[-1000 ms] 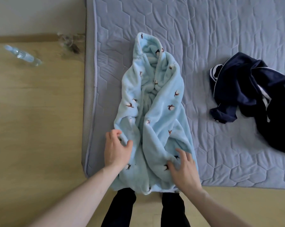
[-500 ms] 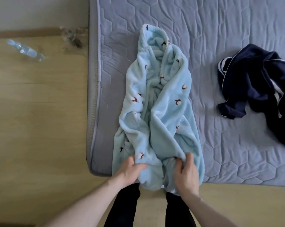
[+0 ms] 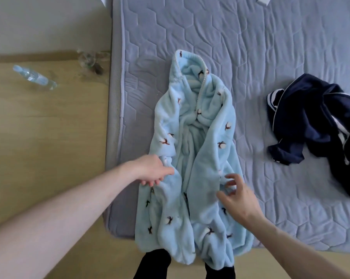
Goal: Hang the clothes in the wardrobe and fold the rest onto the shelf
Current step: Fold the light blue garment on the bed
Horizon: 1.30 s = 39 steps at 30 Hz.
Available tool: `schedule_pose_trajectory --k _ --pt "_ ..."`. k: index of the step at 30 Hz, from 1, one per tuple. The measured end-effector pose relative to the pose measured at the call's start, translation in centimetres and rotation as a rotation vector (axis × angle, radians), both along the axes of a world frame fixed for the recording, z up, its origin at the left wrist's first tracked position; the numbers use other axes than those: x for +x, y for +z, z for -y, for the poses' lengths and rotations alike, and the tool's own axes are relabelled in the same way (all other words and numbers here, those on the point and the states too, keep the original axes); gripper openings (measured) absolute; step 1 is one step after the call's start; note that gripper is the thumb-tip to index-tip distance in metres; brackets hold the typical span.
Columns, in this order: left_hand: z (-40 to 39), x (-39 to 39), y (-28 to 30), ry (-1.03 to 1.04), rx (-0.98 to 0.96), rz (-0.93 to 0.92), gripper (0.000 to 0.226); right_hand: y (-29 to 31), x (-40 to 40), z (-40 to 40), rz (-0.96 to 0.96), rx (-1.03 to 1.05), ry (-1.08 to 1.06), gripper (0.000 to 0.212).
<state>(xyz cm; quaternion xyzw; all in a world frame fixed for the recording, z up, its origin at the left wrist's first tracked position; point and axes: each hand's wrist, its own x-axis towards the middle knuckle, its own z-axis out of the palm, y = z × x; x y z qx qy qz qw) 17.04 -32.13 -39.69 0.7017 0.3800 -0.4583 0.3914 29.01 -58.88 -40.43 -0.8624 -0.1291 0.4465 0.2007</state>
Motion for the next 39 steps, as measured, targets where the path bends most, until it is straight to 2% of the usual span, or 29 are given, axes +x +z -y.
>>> schedule_pose_trajectory --k 2,5,7,9,14,17,20,22,25,28,32,35,37,39 --pt "-3.2 1.5 -0.3 0.266 0.168 0.215 0.027 0.2 2.7 -2.1 0.037 0.066 -0.031 0.048" --pt "-6.7 3.8 -0.7 0.425 0.396 0.391 0.009 0.1 6.1 -5.4 0.117 0.150 -0.074 0.050" --pt "-8.4 5.3 -1.4 0.467 0.492 0.393 0.011 -0.3 8.0 -7.9 0.167 0.218 -0.124 0.049" --pt "-9.8 6.9 -2.7 0.500 0.535 0.391 0.023 -0.9 10.0 -10.5 0.221 0.261 -0.160 0.053" --pt "-10.9 11.1 -5.3 0.627 0.407 0.400 0.058 -3.4 14.4 -16.9 0.202 0.216 -0.250 0.076" --pt "-11.2 12.7 -6.4 0.678 0.268 0.368 0.070 -4.5 15.7 -18.9 0.160 0.145 -0.227 0.078" --pt "-11.6 13.5 -7.1 0.709 0.222 0.349 0.083 -4.9 16.5 -19.5 0.093 0.108 -0.201 0.084" --pt "-11.5 13.8 -6.7 0.733 0.217 0.398 0.075 -4.5 17.1 -19.6 0.029 0.102 -0.196 0.075" --pt "-11.7 14.0 -5.1 0.724 0.298 0.558 0.035 -3.5 18.2 -19.4 0.049 0.118 -0.158 0.038" --pt "-12.3 13.1 -2.6 0.554 0.511 0.746 0.019 -1.8 19.2 -18.8 0.223 0.169 -0.139 0.024" --pt "-11.2 9.9 1.0 0.195 0.665 1.022 0.015 1.3 17.9 -16.4 0.420 0.406 0.006 0.035" --pt "-8.7 5.9 2.5 -0.175 0.763 1.179 0.021 2.0 16.0 -12.4 0.593 0.509 0.256 0.040" --pt "-7.5 2.7 2.0 -0.414 0.755 1.146 0.035 1.3 14.6 -9.3 0.640 0.437 0.402 0.037" --pt "-6.0 0.1 0.9 -0.614 0.686 0.997 0.044 0.0 12.9 -6.4 0.563 0.274 0.545 0.040"
